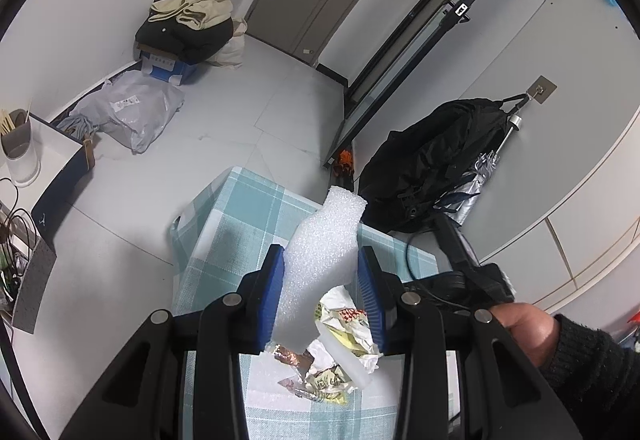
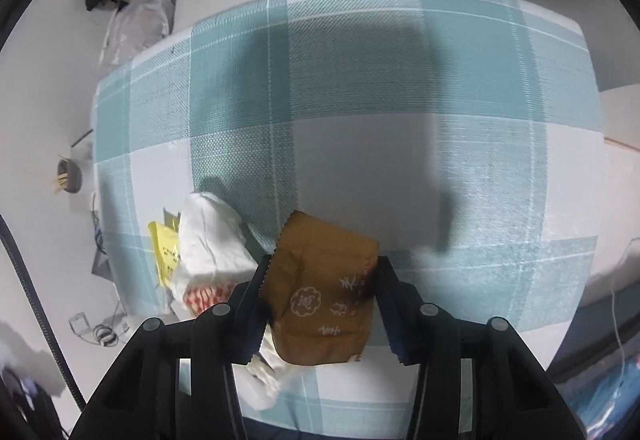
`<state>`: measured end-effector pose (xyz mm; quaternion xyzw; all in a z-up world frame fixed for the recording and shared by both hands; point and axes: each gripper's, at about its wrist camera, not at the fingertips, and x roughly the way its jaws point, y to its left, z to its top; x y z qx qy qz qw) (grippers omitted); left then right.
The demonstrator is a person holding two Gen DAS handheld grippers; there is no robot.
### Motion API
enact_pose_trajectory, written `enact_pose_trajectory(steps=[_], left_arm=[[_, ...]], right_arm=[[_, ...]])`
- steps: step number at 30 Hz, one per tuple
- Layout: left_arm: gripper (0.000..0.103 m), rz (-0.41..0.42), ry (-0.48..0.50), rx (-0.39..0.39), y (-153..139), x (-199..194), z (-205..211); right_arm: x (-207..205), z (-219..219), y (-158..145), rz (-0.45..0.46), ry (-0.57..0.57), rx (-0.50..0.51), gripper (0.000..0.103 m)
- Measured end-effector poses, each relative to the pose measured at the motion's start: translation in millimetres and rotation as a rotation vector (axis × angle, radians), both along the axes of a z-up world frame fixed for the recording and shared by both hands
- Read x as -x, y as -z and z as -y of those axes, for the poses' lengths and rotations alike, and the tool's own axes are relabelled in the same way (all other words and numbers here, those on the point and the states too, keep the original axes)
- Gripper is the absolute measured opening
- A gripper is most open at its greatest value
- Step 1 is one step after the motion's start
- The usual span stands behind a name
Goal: Collect trash
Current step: 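Carry the foam in the left tool and brown wrapper in the right tool toward the toilet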
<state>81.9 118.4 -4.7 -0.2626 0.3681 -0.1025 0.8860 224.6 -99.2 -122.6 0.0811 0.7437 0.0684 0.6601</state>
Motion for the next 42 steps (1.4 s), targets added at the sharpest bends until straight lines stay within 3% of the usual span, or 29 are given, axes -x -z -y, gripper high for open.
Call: enact_pose_trajectory(steps=[6,12,16,22,33,42], left_arm=[[0.032,0.016,0.019,-0.033,-3.5,2.8,7.5],[0.032,0.019,0.059,-0.103,-2.0,10.2,23.4],[0.032,0.018,0.081,-0.171,2.2,15.5,37.1],[0.032,0.02,0.11,-0.234,1.1,28.8,54.0],[0.032,0.052,0.159,-0.344,-22.8,55.1,82.3],[0.032,0.134,0.234,-0.344,-62.3,63.4,136.3]], right_arm=[[19.3,30.5,-28.7,0.109,0.019,-0.068,0.045],[59.8,49.2,-70.7,0.316,-0.024,-0.167,0.044],[98.9,60.8,-100.5,0.506,-0.086,-0.164,0.044],[150.6,62.7,-111.3,0.712,-0.142,-0.196,0.044],[214.4,87.6,-130.0,0.922,-0.098,-0.239,0.044],[243.5,151.2,-174.7,1.037,0.007,-0.228,0.044]])
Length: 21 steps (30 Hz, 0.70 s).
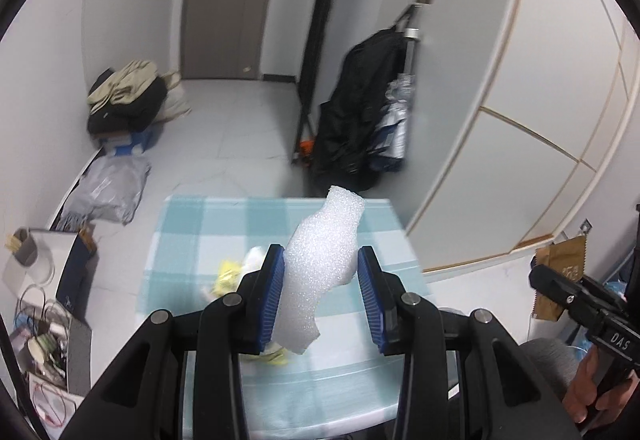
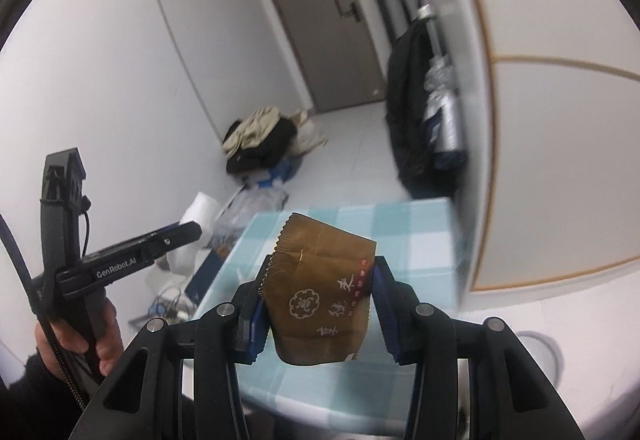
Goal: Collect trash
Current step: 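Carry the foam in the left tool and brown wrapper in the right tool toward the toilet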
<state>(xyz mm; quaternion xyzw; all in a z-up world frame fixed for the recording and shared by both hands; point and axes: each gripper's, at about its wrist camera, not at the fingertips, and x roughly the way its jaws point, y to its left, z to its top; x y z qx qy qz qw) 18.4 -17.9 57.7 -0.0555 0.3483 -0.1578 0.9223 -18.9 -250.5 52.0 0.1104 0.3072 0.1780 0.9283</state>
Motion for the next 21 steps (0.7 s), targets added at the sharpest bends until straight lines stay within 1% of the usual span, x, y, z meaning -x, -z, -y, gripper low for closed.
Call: enact_pose_trajectory(steps=[3,6,8,10,13,15,17,18,21], left_arm=[[0.032,0.011,0.058,0.02,-9.7,0.1,23.7],[0.032,0.008,0.13,0.042,-16.1,-4.0,55.0],[0.032,-0.017,0.193,0.071,-16.1,-7.9,78.1],[0.032,-0.051,0.249,0.101,-12.7,-13.7,99.9],[0.032,-0.103,0.328,0.115,-1.8,-23.7,139.0],[0.032,-0.138,0.375,0.118,6.5,-26.0,159.7],[0.032,-0.197,0.426,0.133,20.9,-33.6,182.7],[0.032,-0.241,0.455,0.15,30.9,-38.9,194.5],[0.032,-0.355,0.514,0.18,58.3,-48.2,224.2]], right_arm=[[9.0,31.1,-16.3,0.031,0.048,0.001,0.044],[16.9,71.3,-30.6,0.054,0.109,-0.014,0.044],[18.6,96.3,-32.4,0.039,0.137,-0.052,0.044],[19.3,123.2,-29.5,0.015,0.189,-0.071,0.044],[18.9,158.6,-16.5,-0.028,0.264,-0.056,0.044],[16.1,180.5,-2.3,-0.067,0.303,-0.058,0.044],[10.7,200.7,15.0,-0.109,0.345,-0.064,0.044],[7.9,209.1,24.7,-0.129,0.359,-0.067,0.044],[-3.0,234.2,61.5,-0.207,0.407,-0.078,0.044]])
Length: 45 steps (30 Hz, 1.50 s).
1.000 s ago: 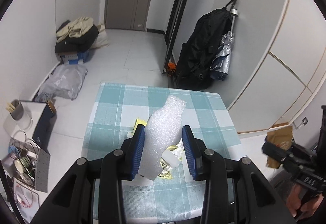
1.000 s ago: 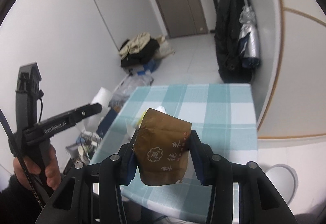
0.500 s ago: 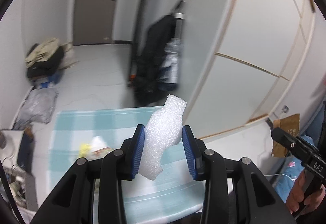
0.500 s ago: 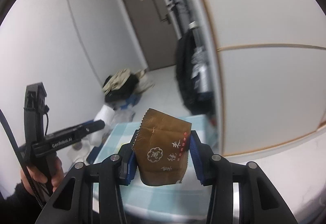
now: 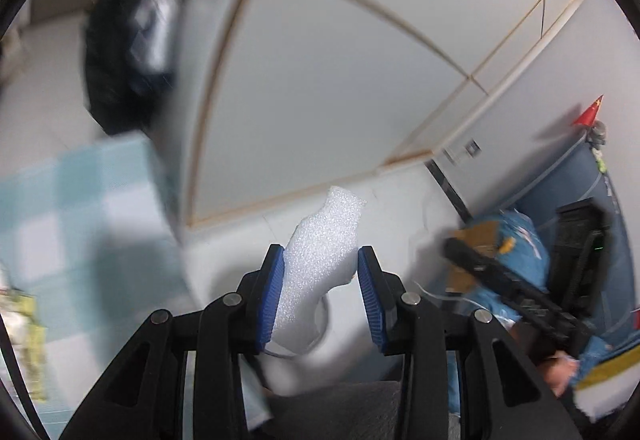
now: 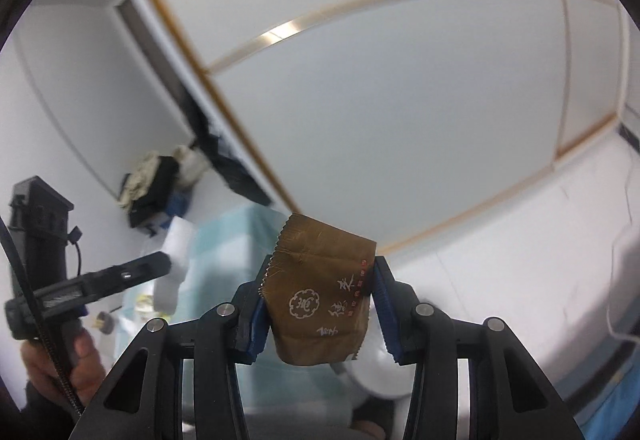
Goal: Collect trash
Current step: 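Carry the foam in the left tool and brown wrapper in the right tool toward the toilet, then open the right tool over the toilet bowl to drop the brown wrapper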
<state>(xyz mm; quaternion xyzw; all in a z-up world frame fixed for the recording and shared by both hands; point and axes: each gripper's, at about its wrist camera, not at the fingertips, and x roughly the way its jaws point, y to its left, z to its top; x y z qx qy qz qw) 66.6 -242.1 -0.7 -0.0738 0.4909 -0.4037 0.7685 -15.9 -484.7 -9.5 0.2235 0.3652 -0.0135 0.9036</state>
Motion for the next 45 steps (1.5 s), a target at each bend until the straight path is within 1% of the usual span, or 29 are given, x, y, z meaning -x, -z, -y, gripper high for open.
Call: enact_pose_trajectory(steps=[5,6,8,9,13,16,17,19,20,21,23,26,30,34,37,38,41,45], left_arm=[[0.032,-0.126,0.046,-0.028,47.7,-22.5,33.2],[0.032,-0.143,0.053,-0.041,57.3,-25.9,38.8],[0.032,-0.178,0.065,-0.063,73.7,-30.9,48.7],[0.032,-0.195,0.072,-0.068,80.0,-29.6,52.8],[0.032,-0.266,0.089,-0.095,109.1,-36.1,68.1],[0.032,-0.302,0.096,-0.119,127.1,-41.8,76.2],[0.032,-0.31,0.099,-0.125,124.8,-41.5,77.7],[0.032,-0.327,0.104,-0.134,130.3,-42.0,82.1],[0.032,-0.336,0.109,-0.14,132.8,-41.4,84.9],[0.032,-0.342,0.112,-0.146,135.3,-41.1,86.2],[0.032,-0.348,0.118,-0.16,137.0,-38.9,87.2],[0.032,-0.359,0.126,-0.183,142.4,-38.1,91.5],[0.032,-0.376,0.14,-0.205,151.9,-35.4,101.6],[0.032,-0.399,0.153,-0.227,161.8,-30.4,107.4],[0.032,-0.414,0.161,-0.238,168.3,-27.3,107.4],[0.032,-0.413,0.164,-0.25,170.8,-25.7,106.7],[0.032,-0.434,0.152,-0.272,174.7,-24.6,109.5],[0.034,-0.419,0.159,-0.319,176.4,-21.7,115.6]], right_arm=[[-25.2,26.9,76.0,-0.147,0.028,-0.068,0.044],[-30.1,30.9,95.0,-0.177,0.023,-0.096,0.044],[-37.4,36.1,123.5,-0.222,0.023,-0.142,0.045],[-41.6,38.8,139.2,-0.224,0.005,-0.197,0.046],[-52.5,42.3,183.4,-0.269,-0.018,-0.3,0.046],[-61.6,40.7,211.8,-0.324,-0.01,-0.317,0.048],[-63.3,40.7,222.1,-0.342,-0.006,-0.335,0.051],[-62.1,40.7,237.3,-0.369,-0.003,-0.362,0.055],[-63.8,40.8,245.3,-0.385,-0.005,-0.367,0.06],[-66.0,39.3,252.2,-0.401,-0.006,-0.363,0.068],[-64.3,38.9,264.9,-0.418,-0.006,-0.352,0.076],[-57.5,41.3,275.5,-0.443,-0.003,-0.357,0.085],[-49.4,40.3,280.8,-0.446,0.005,-0.344,0.086],[-36.5,51.2,269.5,-0.427,0.051,-0.28,0.09],[-22.5,62.0,254.7,-0.399,0.096,-0.246,0.092],[-18.9,64.6,250.2,-0.396,0.114,-0.228,0.094],[-12.6,72.7,237.9,-0.371,0.153,-0.185,0.096],[-13.5,78.0,223.9,-0.356,0.169,-0.15,0.096]])
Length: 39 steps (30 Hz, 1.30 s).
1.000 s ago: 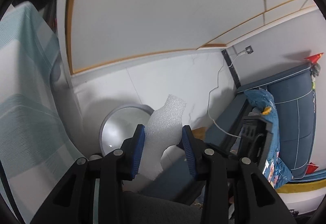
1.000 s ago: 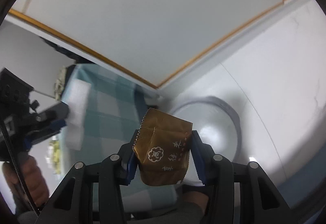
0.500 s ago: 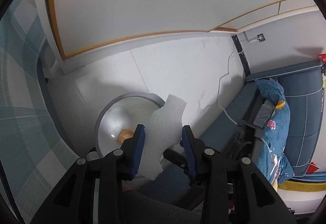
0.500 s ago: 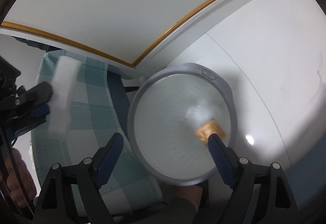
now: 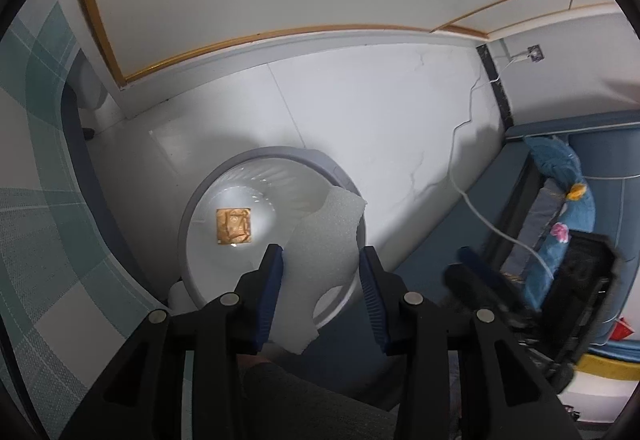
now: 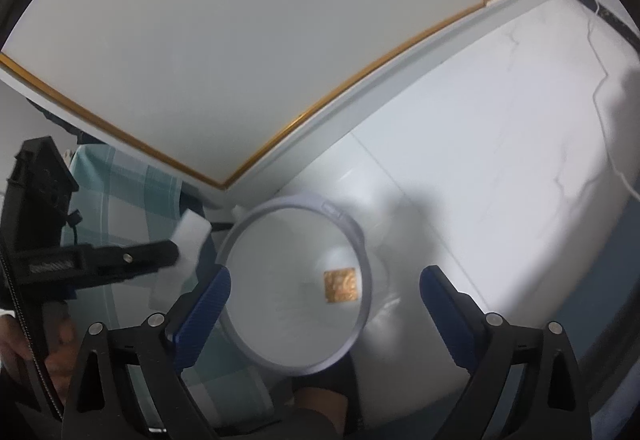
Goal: Collect trash
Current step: 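Open the right tool over the toilet bowl to drop the brown wrapper, then open the left tool over the toilet bowl to drop the white foam, then move both open tools back over the trash pile on the table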
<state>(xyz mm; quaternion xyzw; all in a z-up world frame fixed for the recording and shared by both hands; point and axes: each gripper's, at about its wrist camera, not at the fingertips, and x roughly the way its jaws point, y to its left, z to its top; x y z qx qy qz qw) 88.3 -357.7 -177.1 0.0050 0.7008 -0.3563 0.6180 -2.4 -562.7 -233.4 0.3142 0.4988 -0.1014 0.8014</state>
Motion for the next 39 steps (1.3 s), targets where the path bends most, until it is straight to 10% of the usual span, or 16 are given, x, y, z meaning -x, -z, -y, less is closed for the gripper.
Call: enact_pose_trajectory(steps=[11,39], left_arm=[[0.059,0.07,0.049,-0.108,2.9,9.4,0.3],[0.061,0.517,-0.122,-0.09,-116.9,19.3,-63.3]], right_arm=[[-14.7,-8.1,-35.3,-0.032,-0.02,0.13,0.099],[6.2,-51.8,-157.3,0.238,-0.071,0.189,0.099]])
